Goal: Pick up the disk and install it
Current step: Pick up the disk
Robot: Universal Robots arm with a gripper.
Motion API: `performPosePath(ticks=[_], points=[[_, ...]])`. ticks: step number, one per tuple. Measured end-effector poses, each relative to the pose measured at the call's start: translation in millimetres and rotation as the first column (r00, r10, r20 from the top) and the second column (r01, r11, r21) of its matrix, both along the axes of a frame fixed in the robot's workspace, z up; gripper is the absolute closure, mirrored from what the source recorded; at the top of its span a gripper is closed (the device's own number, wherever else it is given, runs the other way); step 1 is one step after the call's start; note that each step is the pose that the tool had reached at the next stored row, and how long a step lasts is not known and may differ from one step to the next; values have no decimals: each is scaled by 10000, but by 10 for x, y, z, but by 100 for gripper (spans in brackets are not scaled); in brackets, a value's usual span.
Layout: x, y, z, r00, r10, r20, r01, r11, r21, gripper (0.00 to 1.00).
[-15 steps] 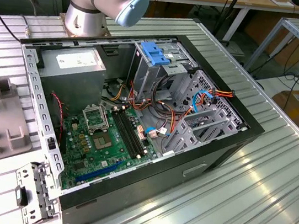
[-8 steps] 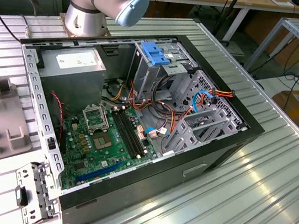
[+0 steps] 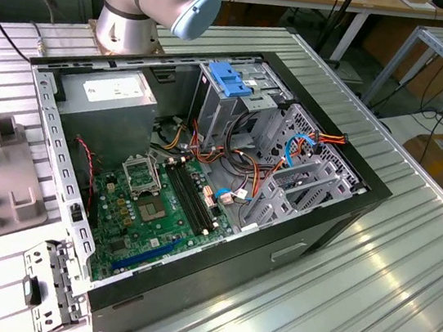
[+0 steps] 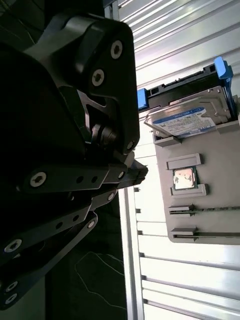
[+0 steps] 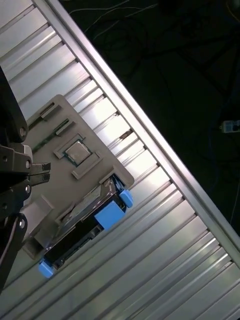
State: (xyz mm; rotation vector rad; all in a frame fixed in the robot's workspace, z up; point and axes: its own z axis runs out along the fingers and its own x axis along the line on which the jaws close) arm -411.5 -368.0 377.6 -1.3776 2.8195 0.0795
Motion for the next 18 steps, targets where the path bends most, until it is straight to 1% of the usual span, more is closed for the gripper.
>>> performPosePath(ticks=[2,3,8,12,13,15,16,17,18], points=[[0,0,0,9994,336,0,-336,9994,0,89],[0,0,0,9990,443,0,-443,9990,-1,89],[0,0,0,9963,855,0,-855,9963,0,89],[0,0,0,9930,1184,0,-1184,9930,0,89],[0,0,0,9912,1321,0,-1321,9912,0,89],[0,0,0,9890,1477,0,-1477,9890,0,89],[0,0,0,9870,1609,0,-1609,9870,0,89],[0,0,0,9830,1836,0,-1836,9830,0,89],[0,0,0,9798,1998,0,-1998,9798,0,89]])
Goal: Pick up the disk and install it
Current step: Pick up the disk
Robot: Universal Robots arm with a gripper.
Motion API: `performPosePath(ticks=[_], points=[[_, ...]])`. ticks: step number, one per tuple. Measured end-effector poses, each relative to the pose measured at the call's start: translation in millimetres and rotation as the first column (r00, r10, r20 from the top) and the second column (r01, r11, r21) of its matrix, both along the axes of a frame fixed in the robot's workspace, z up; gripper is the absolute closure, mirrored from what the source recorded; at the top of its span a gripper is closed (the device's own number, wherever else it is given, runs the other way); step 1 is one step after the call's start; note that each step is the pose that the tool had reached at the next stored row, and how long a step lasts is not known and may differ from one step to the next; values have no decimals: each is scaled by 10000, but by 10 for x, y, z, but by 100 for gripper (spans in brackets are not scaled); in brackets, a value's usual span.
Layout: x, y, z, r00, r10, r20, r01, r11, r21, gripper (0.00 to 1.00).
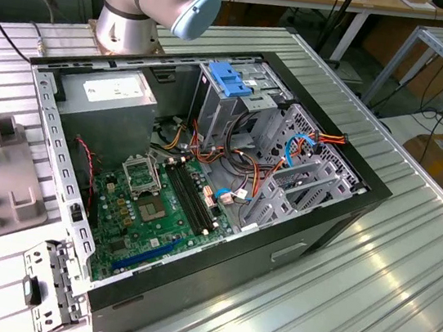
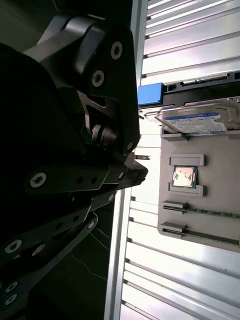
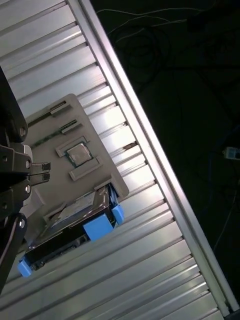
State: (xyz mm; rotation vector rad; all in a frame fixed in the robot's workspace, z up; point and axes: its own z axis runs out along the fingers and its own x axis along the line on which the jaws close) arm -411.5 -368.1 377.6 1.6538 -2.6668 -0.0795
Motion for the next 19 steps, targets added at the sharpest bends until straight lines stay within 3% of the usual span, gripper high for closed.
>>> performPosePath(ticks=[4,9,12,16,19], points=[[0,0,0,9993,365,0,-365,9993,0,89],[0,0,0,9948,1022,0,-1022,9948,0,89],[0,0,0,9880,1546,0,-1546,9880,0,89],[0,0,0,9809,1945,0,-1945,9809,0,89],[0,0,0,9731,2304,0,-2304,9731,0,89]])
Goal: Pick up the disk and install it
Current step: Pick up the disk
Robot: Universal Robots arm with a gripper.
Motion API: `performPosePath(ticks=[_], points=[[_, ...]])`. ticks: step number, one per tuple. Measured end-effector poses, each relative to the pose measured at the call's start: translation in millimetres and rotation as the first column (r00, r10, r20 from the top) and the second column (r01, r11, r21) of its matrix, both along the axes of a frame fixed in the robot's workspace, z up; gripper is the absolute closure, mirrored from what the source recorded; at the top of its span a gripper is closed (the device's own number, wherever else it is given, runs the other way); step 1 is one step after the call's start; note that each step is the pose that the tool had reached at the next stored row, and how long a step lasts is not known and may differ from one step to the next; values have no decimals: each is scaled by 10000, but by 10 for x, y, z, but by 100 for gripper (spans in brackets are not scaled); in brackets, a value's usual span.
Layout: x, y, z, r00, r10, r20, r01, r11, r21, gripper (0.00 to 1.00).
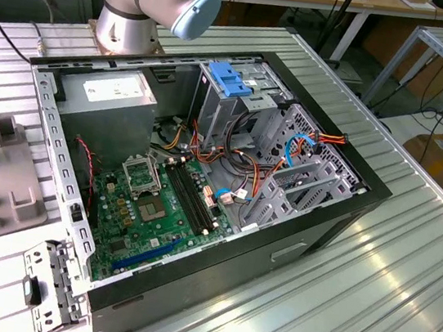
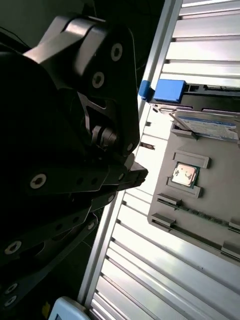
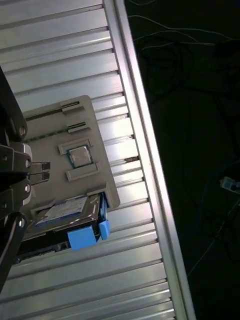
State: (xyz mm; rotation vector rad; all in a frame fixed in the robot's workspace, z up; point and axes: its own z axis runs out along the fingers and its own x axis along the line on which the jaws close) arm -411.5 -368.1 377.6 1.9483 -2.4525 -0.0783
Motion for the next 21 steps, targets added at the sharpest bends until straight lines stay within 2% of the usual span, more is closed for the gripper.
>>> performPosePath(ticks=[4,10,17,21], points=[[0,0,0,9992,393,0,-393,9992,0,89],[0,0,0,9945,1044,0,-1044,9945,0,89],[0,0,0,9845,1752,0,-1752,9845,0,89],[0,0,0,9754,2207,1,-2207,9754,0,89]])
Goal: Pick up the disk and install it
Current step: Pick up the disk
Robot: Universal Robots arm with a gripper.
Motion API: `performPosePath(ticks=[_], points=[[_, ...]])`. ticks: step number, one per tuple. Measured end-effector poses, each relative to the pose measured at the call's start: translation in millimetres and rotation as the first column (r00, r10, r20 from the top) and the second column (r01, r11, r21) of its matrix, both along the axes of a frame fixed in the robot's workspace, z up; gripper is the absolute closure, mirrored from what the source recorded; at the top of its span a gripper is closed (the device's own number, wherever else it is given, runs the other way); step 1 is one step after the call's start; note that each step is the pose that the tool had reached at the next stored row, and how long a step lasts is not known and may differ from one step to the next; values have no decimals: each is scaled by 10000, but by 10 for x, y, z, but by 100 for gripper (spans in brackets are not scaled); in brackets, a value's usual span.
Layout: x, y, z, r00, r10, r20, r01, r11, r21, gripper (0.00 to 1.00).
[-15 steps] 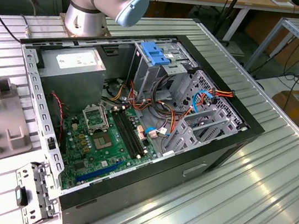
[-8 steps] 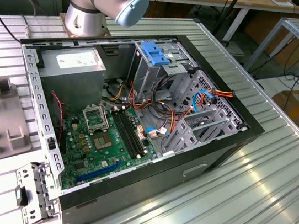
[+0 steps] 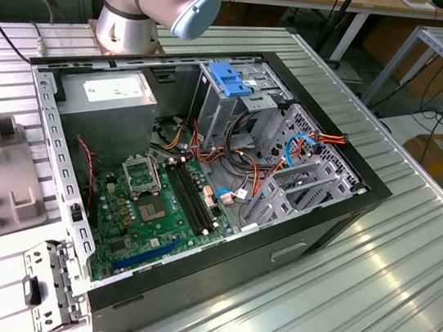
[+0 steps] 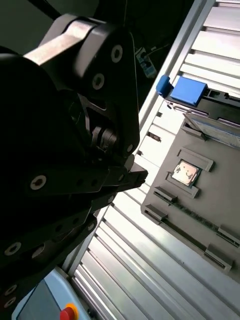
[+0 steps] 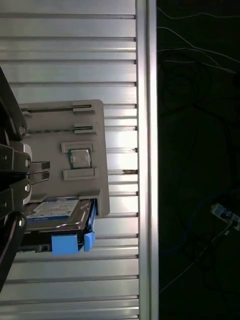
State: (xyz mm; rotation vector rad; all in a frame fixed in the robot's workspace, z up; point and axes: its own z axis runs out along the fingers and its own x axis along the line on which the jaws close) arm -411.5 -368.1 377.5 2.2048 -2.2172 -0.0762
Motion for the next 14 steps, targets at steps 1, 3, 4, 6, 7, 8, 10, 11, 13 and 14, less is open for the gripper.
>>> performPosePath(ticks=[1,3,4,6,7,8,10,11,13,14], points=[[0,0,0,9999,116,-1,-116,9999,0,89],[0,0,0,9994,340,0,-340,9994,0,89],[0,0,0,9993,378,-1,-378,9993,-1,89],[1,1,0,9993,379,-1,-379,9993,-1,89],[1,1,0,9993,379,-1,-379,9993,-1,89],[1,1,0,9993,379,-1,-379,9993,-1,89],[2,1,0,9993,378,0,-378,9993,-1,89],[2,0,0,9993,380,-1,-380,9993,0,89],[3,0,0,9993,379,0,-379,9993,-1,76],[3,0,0,9993,379,-1,-379,9993,-1,70]])
